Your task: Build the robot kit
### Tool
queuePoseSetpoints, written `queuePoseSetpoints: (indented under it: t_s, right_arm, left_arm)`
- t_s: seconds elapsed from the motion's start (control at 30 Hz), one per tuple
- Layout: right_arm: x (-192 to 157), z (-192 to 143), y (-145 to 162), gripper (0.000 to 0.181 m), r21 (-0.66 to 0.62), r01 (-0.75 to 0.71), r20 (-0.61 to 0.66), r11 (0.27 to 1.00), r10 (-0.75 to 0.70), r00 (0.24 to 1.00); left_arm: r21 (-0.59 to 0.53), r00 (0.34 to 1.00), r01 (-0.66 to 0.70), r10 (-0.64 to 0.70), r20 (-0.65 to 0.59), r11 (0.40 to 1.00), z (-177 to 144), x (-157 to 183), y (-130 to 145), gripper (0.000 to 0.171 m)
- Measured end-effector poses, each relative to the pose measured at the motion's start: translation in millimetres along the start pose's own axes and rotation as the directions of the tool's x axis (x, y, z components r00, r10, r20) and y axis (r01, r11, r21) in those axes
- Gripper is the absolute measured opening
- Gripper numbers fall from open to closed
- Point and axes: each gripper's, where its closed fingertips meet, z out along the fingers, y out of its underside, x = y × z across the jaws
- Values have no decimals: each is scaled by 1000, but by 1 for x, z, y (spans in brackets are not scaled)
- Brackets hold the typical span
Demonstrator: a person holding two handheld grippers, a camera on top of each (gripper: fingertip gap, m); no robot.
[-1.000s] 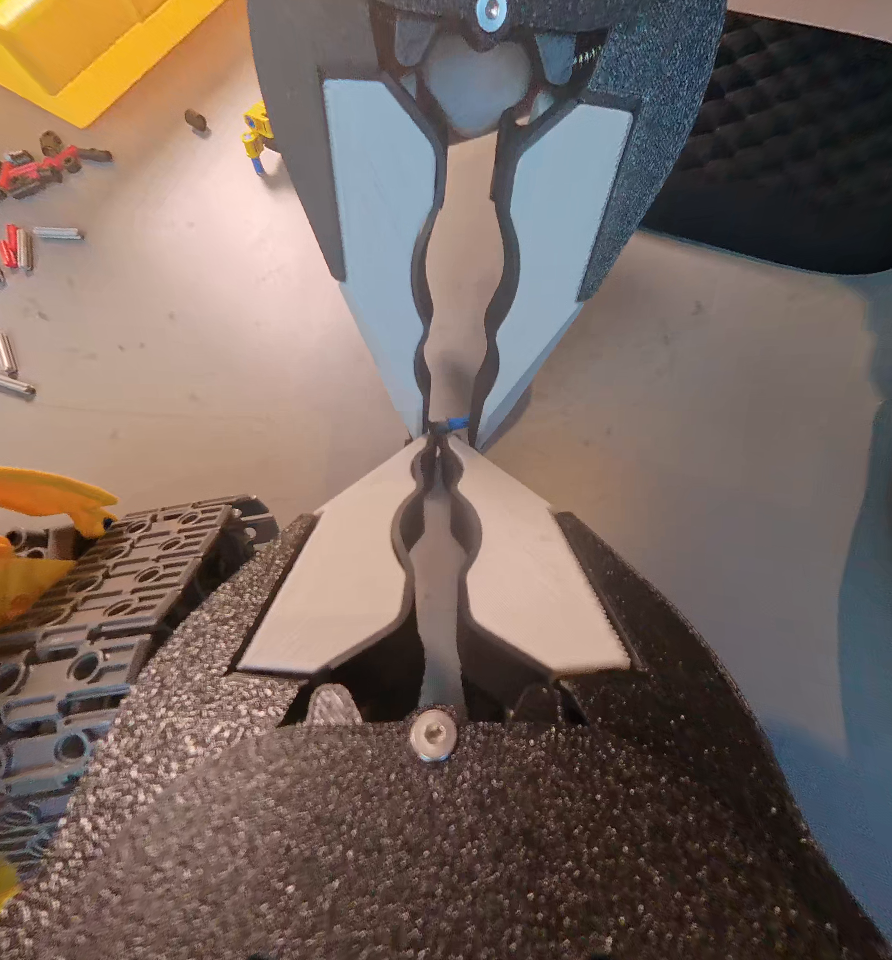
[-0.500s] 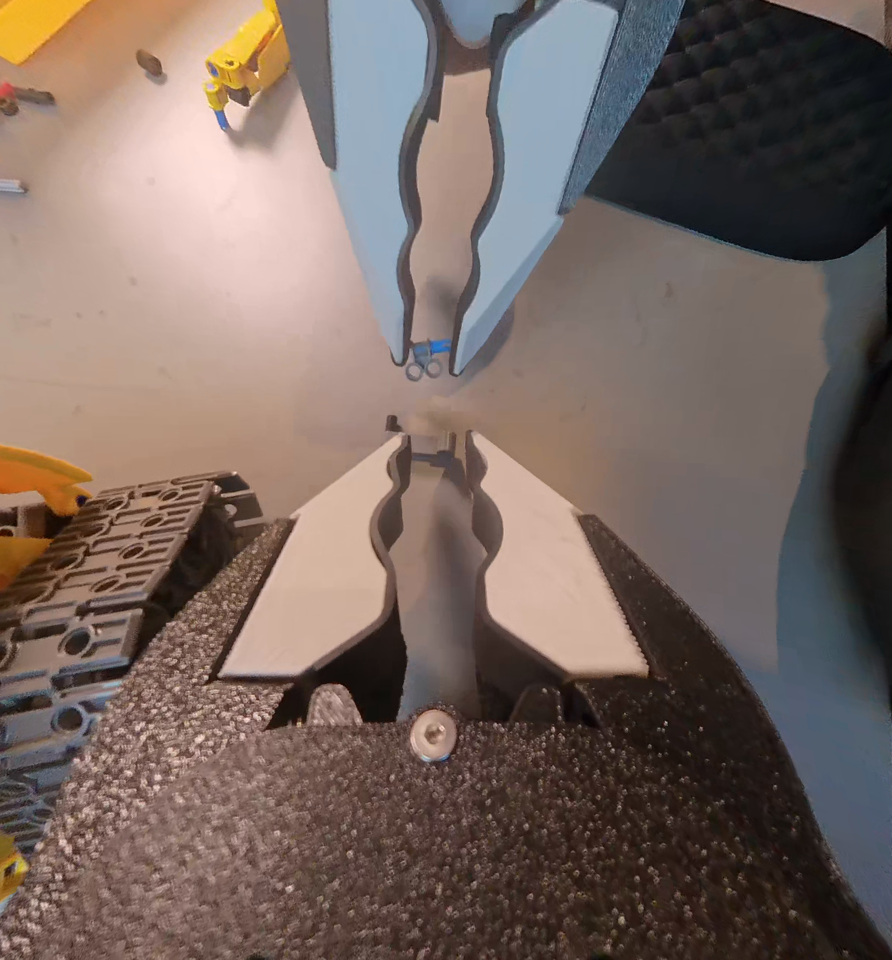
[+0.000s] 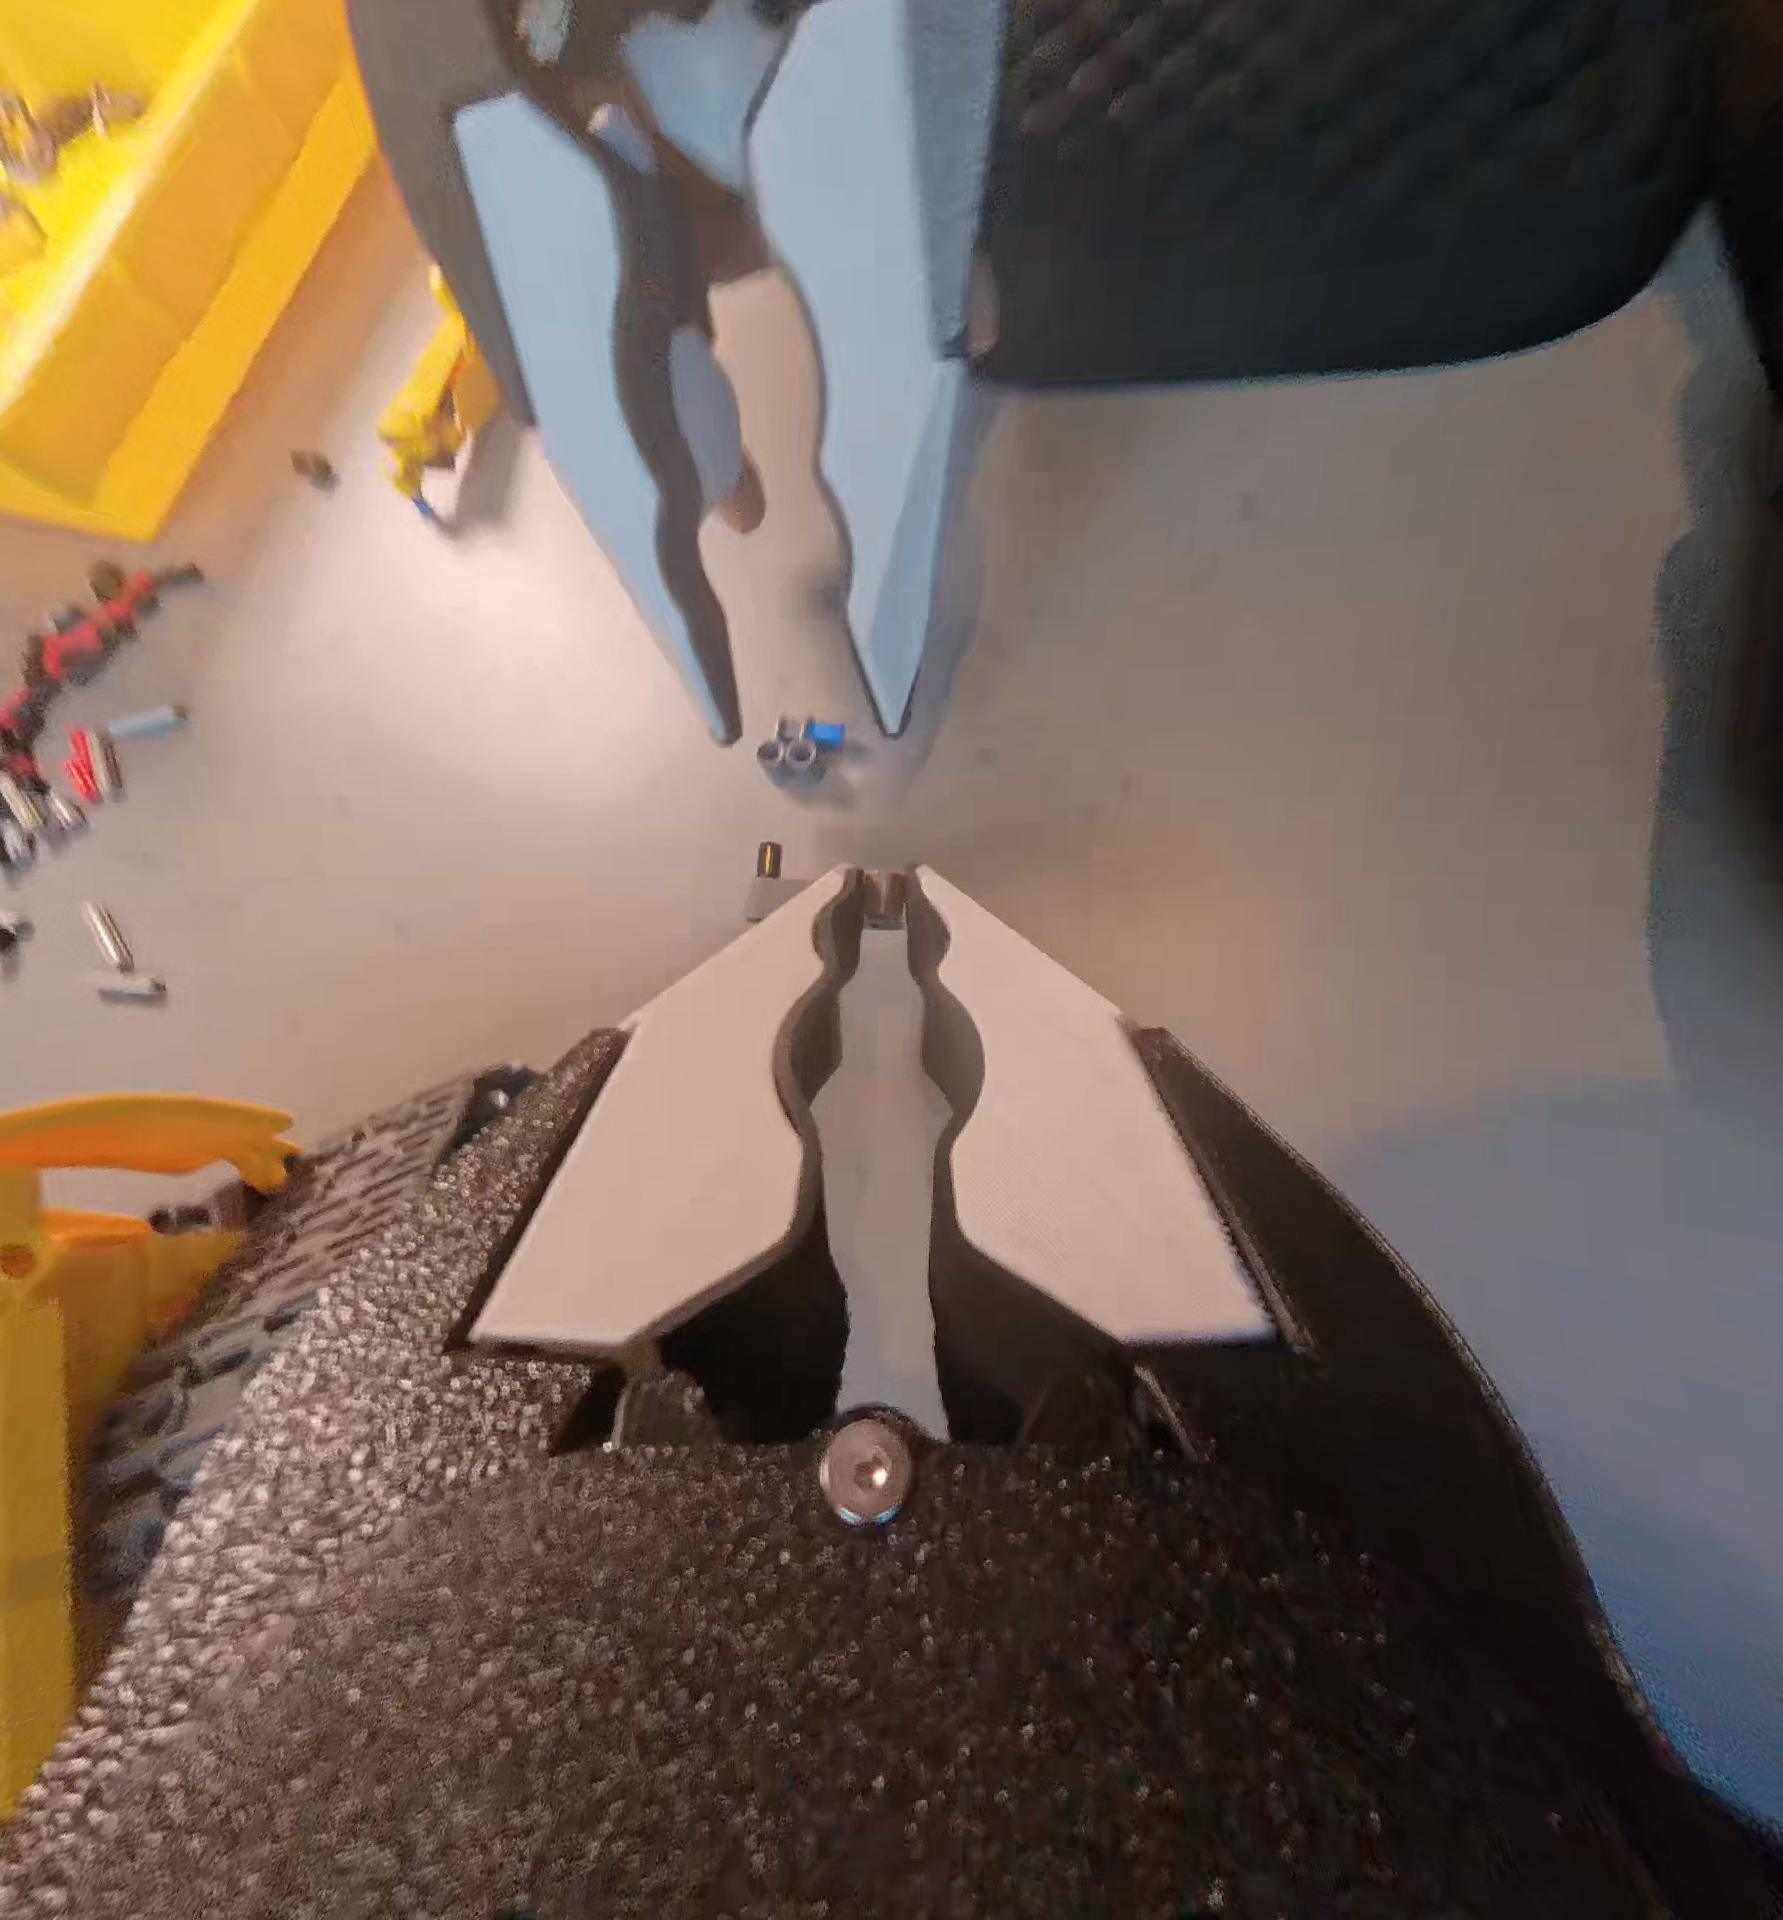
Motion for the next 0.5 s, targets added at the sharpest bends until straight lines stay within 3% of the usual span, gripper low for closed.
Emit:
queuePoseSetpoints:
  t_s: [0.13,0.27,0.4,0.5]
  right_arm:
    - [-13,-12,-37,32,173,-120,160,978,92,983]
    - [-30,-15,-49,14,202,-236,349,950,155,924]
    - [-29,-23,-55,10,286,-195,331,938,94,939]
    - [-27,-48,-73,9,508,-57,223,859,-67,973]
  left_arm:
    - [175,989,-147,149,3,973,-17,12,-29,7]
    - [179,963,-267,256,83,947,-20,15,-37,7]
    - [195,959,-279,262,108,940,-24,14,-39,8]
    - [375,997,-78,71,33,924,-45,4,-57,21]
